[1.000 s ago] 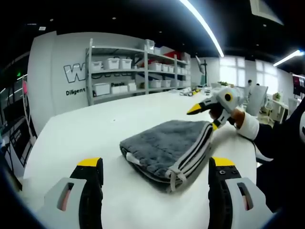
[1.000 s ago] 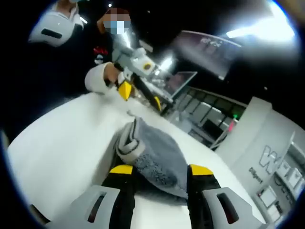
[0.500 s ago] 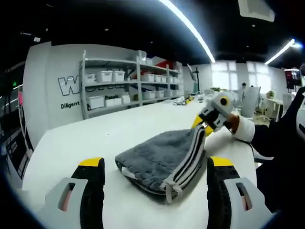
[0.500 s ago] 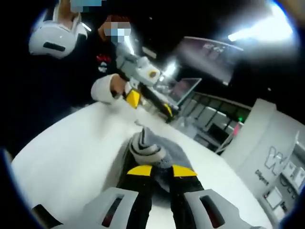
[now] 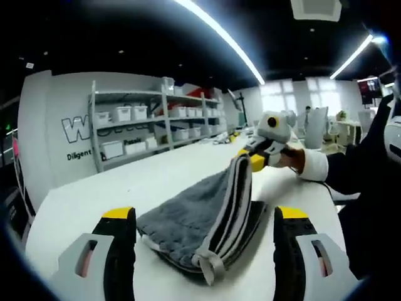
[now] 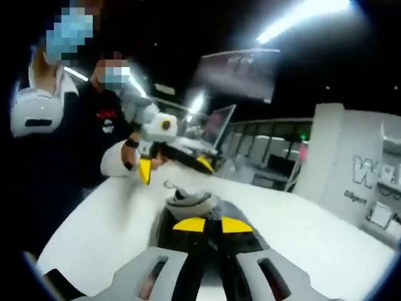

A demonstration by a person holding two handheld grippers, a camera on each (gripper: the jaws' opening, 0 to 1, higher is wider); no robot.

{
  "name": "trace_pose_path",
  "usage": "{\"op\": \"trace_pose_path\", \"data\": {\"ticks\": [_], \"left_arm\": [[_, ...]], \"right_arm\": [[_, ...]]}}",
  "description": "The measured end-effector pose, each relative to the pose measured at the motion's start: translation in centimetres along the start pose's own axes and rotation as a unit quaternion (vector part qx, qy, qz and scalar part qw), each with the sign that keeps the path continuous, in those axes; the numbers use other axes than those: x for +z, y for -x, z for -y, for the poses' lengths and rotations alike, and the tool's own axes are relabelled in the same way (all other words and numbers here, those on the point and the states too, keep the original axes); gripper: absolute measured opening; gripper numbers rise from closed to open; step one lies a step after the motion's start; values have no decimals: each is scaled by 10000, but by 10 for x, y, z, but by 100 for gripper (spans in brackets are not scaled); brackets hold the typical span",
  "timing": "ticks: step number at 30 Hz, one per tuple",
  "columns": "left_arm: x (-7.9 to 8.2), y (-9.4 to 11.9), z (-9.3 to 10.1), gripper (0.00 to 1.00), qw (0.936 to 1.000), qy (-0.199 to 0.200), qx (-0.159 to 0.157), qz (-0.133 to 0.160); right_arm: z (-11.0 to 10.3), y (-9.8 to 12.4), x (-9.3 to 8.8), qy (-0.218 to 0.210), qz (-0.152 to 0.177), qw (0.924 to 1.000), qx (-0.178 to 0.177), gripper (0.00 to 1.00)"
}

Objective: Open the folded towel by lifting each exposed corner and separating the folded layers until the towel lies flat within the target outline without major curled edges

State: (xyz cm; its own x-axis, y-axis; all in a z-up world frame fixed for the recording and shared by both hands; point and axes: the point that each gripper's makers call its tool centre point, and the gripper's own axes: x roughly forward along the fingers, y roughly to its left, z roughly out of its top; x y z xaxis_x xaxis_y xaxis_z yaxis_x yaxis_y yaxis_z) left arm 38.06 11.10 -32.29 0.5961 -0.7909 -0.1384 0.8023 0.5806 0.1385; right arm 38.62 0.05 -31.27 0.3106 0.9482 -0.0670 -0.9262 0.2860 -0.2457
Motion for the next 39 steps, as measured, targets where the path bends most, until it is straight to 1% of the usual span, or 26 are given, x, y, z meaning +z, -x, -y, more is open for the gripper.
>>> {"op": "trace_pose_path", "data": {"ticks": [1,3,5,6,7,8,9,10,12,15,18,19,21,23,25,26,27,28,30,31,32,33,34,36,37,39], "left_arm": [[-1,-2,1,89,10000,15,-27,10],[-4,-6,1,89,10000,-2,-40,-3],[-8,-10,-2,89,10000,-43,5,-30],[-9,-12,-3,89,10000,-46,20,-39],[-12,-14,-4,89,10000,-47,10,-76],[-15,-16,-4,89,9998,-72,-24,-186],[-17,-16,-7,89,9995,-159,8,-276],[-16,-16,-9,89,9994,-227,51,-255],[-15,-16,-9,88,9993,-289,35,-232],[-18,-19,-12,87,9990,-367,0,-263],[-19,-24,-17,86,9985,-476,-5,-284],[-17,-26,-18,84,9986,-477,-50,-234],[-15,-29,-22,84,9995,-138,-197,-190],[-12,-33,-25,84,9994,-166,-288,-123],[-8,-36,-22,81,9987,-355,-352,-66],[-5,-39,-18,80,9986,-392,-349,-5],[-4,-40,-19,77,9988,-376,-327,31],[-2,-42,-23,74,9989,-348,-306,90],[1,-45,-28,68,9990,-207,-319,225],[1,-46,-32,64,9991,-198,-277,270],[1,-47,-38,60,9991,-193,-230,301],[1,-47,-44,56,9990,-165,-250,320],[3,-47,-45,53,9987,-146,-294,380],[6,-47,-48,50,9983,-110,-323,471],[8,-47,-49,46,9979,-98,-366,526],[10,-48,-47,40,9974,-103,-371,606]], "right_arm": [[5,0,0,-140,-7,9999,-32,0],[10,0,4,-409,155,9990,-113,0],[14,0,7,-727,256,9970,-115,0],[19,0,7,-615,258,9976,-159,0],[23,0,7,-693,298,9966,-323,0],[24,0,6,-735,291,9963,-334,0],[24,-1,8,-808,328,9956,-344,0],[24,-1,11,-921,440,9942,-341,0],[25,-2,10,-996,439,9936,-319,0],[25,-3,12,-1132,506,9916,-359,0],[31,-3,10,-1386,509,9877,-518,0],[30,-2,11,-1573,545,9845,-560,0],[32,0,13,-1734,630,9810,-594,0],[36,0,12,-1860,638,9783,-652,0],[38,0,11,-1923,644,9769,-681,0],[41,-1,10,-1957,650,9759,-718,0],[43,-1,10,-2035,666,9740,-741,0],[45,0,10,-2181,713,9704,-758,0],[51,1,11,-2225,793,9681,-838,0],[58,3,11,-2243,804,9662,-979,0],[61,3,11,-2257,828,9652,-1027,0],[64,4,12,-2276,859,9643,-1042,0],[65,4,12,-2284,858,9641,-1049,0],[68,3,12,-2177,802,9664,-1109,0],[69,2,13,-2153,799,9668,-1119,0],[74,1,14,-2167,788,9667,-1107,0]]}}
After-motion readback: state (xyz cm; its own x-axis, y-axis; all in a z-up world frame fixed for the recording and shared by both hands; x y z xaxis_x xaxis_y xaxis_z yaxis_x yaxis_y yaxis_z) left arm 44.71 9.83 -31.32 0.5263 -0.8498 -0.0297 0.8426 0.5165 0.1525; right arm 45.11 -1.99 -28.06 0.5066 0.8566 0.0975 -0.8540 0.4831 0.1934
